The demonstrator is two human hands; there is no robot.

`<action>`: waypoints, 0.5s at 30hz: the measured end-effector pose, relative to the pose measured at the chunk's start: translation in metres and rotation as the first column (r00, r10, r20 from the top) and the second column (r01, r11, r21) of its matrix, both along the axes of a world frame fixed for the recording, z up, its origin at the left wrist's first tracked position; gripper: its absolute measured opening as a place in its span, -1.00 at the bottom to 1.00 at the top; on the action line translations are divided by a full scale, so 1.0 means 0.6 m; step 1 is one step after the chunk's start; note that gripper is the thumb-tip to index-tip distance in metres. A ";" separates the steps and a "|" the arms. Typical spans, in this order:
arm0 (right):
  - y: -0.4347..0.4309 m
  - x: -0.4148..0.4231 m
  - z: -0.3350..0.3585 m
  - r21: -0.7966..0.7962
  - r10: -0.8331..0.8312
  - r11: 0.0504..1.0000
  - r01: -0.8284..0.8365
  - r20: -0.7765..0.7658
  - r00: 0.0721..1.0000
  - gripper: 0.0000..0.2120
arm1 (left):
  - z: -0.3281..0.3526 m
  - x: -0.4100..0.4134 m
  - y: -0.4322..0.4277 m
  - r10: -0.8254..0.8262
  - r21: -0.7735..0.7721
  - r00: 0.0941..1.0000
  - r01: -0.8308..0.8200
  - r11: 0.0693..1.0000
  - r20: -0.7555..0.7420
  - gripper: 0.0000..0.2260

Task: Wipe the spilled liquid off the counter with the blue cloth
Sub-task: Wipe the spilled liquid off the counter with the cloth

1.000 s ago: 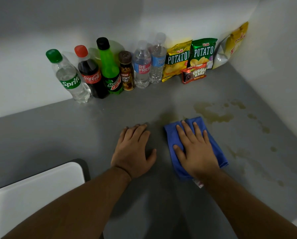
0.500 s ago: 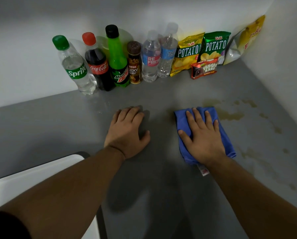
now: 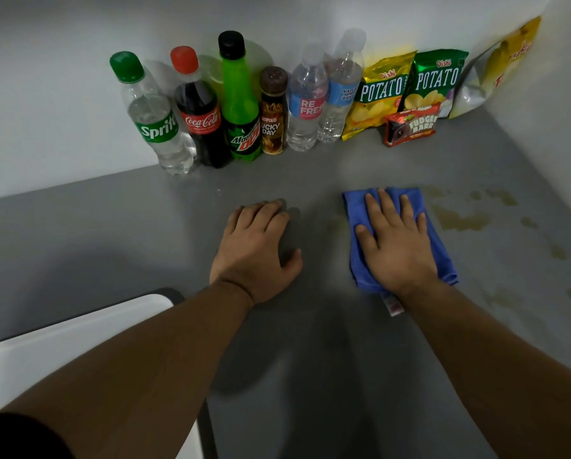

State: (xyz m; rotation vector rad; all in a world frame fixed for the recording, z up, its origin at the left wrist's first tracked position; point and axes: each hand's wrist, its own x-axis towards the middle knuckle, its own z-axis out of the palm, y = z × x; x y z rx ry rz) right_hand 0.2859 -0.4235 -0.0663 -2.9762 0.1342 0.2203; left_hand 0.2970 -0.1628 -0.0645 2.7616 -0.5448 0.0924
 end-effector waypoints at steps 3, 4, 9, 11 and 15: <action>-0.005 -0.023 0.004 0.049 0.151 0.987 -0.151 0.005 0.988 -0.35 | 0.000 0.001 0.001 0.002 -0.012 1.000 -0.002 1.000 -0.003 -0.42; -0.016 -0.032 0.006 0.072 0.195 0.978 -0.195 0.011 0.981 -0.37 | 0.001 0.001 0.002 0.003 -0.017 1.000 -0.003 1.000 -0.005 -0.42; -0.055 -0.011 0.010 0.123 0.156 0.980 -0.157 0.023 0.988 -0.40 | 0.002 0.002 0.000 0.007 -0.019 1.000 -0.007 1.000 -0.014 -0.43; -0.038 0.026 0.007 0.070 0.070 0.995 -0.071 0.019 0.997 -0.42 | 0.001 0.002 0.000 0.006 -0.017 1.000 -0.007 1.000 -0.016 -0.43; 0.021 0.064 0.003 -0.002 0.066 0.998 -0.066 0.000 0.998 -0.42 | -0.001 0.003 0.002 0.013 -0.011 0.999 -0.013 1.000 -0.032 -0.41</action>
